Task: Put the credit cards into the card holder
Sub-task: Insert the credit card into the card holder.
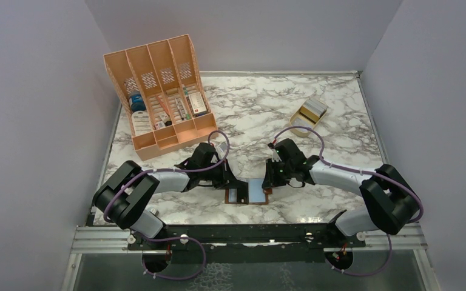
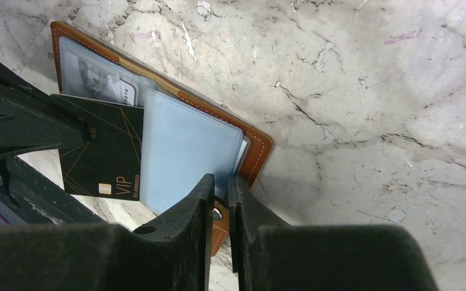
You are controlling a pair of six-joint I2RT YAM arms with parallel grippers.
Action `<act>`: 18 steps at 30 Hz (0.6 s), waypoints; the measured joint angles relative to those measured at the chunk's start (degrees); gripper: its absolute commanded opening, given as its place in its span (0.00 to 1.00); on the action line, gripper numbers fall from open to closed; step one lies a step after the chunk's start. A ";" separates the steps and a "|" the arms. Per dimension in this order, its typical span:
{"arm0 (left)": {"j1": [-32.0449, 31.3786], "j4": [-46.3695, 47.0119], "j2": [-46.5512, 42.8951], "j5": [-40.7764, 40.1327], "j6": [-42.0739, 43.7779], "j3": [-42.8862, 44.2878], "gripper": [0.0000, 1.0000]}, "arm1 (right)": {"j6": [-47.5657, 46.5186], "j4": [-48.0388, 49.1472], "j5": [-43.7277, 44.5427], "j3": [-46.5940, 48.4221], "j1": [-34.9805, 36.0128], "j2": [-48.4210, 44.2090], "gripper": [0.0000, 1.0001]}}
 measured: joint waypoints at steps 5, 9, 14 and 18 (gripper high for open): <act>0.00 0.00 -0.22 0.28 -0.44 0.00 0.00 | 0.20 -0.02 0.50 -0.11 0.00 -0.17 0.14; 0.00 -0.02 -0.46 0.85 -1.11 0.00 0.00 | 0.22 -0.02 0.59 -0.13 0.00 -0.17 0.14; -0.04 -0.02 -1.33 1.09 -1.33 0.02 0.00 | 0.26 0.04 0.59 -0.17 0.00 -0.17 0.14; -0.07 -0.02 -1.79 1.25 -1.38 0.02 0.00 | 0.26 0.07 0.59 -0.17 0.00 -0.17 0.14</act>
